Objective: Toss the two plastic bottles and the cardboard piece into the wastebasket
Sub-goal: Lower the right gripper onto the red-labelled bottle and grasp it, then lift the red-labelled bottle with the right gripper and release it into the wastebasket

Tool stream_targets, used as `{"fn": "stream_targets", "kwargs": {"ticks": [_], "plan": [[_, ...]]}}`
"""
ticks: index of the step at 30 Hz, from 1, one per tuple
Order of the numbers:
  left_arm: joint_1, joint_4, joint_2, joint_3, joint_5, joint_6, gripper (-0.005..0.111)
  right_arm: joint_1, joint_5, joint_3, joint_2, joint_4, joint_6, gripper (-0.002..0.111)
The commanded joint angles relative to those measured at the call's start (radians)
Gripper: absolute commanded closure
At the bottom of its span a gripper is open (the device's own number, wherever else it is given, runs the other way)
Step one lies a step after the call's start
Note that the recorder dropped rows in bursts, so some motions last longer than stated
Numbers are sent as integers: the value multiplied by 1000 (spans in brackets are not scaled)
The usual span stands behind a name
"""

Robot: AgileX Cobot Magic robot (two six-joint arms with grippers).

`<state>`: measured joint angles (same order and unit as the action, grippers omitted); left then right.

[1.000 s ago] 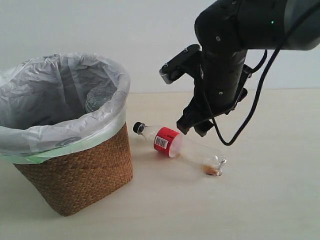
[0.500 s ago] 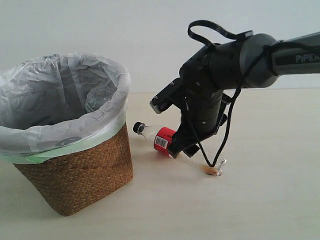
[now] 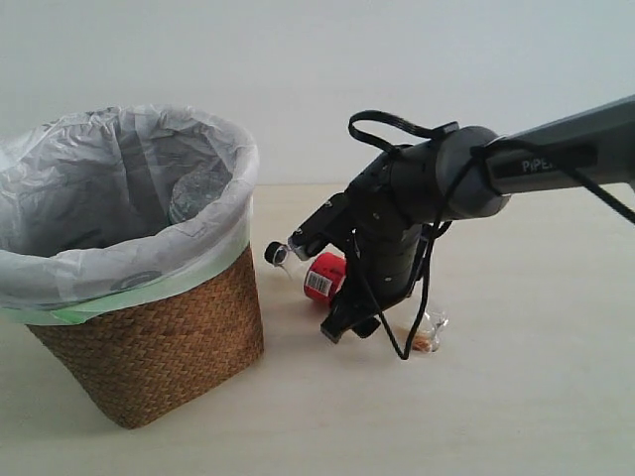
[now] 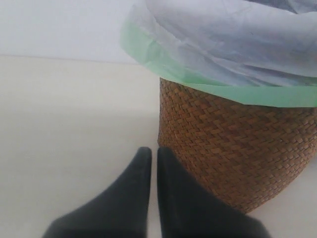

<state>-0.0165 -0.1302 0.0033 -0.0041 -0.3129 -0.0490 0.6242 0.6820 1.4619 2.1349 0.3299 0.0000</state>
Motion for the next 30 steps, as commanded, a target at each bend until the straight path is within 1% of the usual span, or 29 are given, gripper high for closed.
{"fn": "stream_targets", "kwargs": {"ticks": [1, 2, 4, 5, 6, 12, 16, 19, 24, 30], "plan": [[1, 3, -3, 4, 3, 5, 103, -6, -14, -2, 6, 1, 0, 55], [1, 3, -3, 4, 3, 5, 103, -6, -10, -2, 4, 1, 0, 65], [1, 3, -3, 4, 3, 5, 103, -6, -2, -2, -1, 1, 11, 89], [1, 3, -3, 4, 3, 5, 103, -6, 4, -2, -3, 1, 11, 104], [1, 3, -3, 4, 3, 5, 103, -6, 9, -2, -8, 1, 16, 108], [1, 3, -3, 4, 3, 5, 103, -6, 112, -4, -68, 1, 80, 107], [1, 3, -3, 4, 3, 5, 103, -6, 115, -56, -177, -16, 126, 107], [1, 3, -3, 4, 3, 5, 103, -6, 63, -146, -297, -35, 139, 107], [1, 3, -3, 4, 3, 5, 103, -6, 23, -327, -466, -37, 247, 107], [1, 3, -3, 4, 3, 5, 103, -6, 4, -498, -628, -58, 253, 107]]}}
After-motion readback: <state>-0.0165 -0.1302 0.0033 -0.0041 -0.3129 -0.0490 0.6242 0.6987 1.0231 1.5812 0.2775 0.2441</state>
